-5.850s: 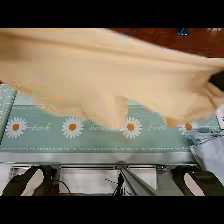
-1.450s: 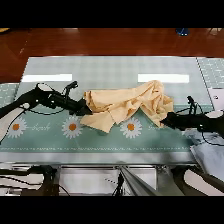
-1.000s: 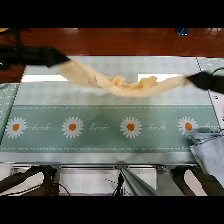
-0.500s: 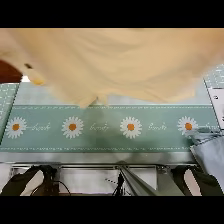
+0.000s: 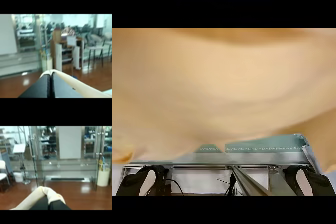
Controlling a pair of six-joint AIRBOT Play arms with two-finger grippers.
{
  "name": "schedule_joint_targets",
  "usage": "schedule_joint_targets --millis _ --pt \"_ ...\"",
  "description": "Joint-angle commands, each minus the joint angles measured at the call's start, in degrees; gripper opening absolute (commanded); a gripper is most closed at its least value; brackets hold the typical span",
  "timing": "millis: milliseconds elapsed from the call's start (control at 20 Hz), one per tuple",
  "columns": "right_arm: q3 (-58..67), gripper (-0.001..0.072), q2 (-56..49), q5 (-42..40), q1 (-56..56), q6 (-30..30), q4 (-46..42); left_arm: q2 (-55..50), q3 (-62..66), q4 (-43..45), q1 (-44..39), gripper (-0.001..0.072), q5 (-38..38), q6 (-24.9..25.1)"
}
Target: Fold the shirts.
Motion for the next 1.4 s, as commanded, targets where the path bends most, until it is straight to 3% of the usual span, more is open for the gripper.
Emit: schedule_joint_targets --millis 0,200,300,450,650,950,1200,1350 --pt "4.31 0.0035 0.07 17.07 -0.04 2.69 -6.21 2.38 0.13 7.72 0.04 0.0028 -16.68 -5.88" --pt "4.28 0.0034 -2.78 37.46 -0.04 1.03 -8.81 0.85 0.09 9.14 0.07 0.0028 -31.3 -7.19" --pt "2.29 0.0034 -5.07 37.51 0.42 0.11 -7.15 -2.32 -0.55 9.14 0.07 0.0029 -38.01 -7.13" --pt "-1.42 0.0033 -12.13 37.51 0.42 -0.66 -6.93 -8.15 -4.96 9.16 0.02 0.0029 -37.29 -4.92" --pt "-5.42 0.0034 -27.04 36.98 0.44 -2.86 -6.01 -18.8 -13.79 8.87 -0.07 0.0028 -27.43 -2.36" --pt "-5.4 0.0034 -49.62 22.56 4.72 -3.41 -4.72 -39.58 -16.44 7.61 -5.79 0.0029 -12.81 -0.2" --pt "-5.4 0.0034 -57.2 -5.62 10.14 -3.69 -4.66 -50.66 -16.44 7.65 -11.63 0.0029 8.79 0.63" --pt "-5.4 0.0035 -60.74 -13.88 11.91 -2.93 -4.87 -55.56 -16.44 7.67 -13.68 0.0029 14.49 0.66"
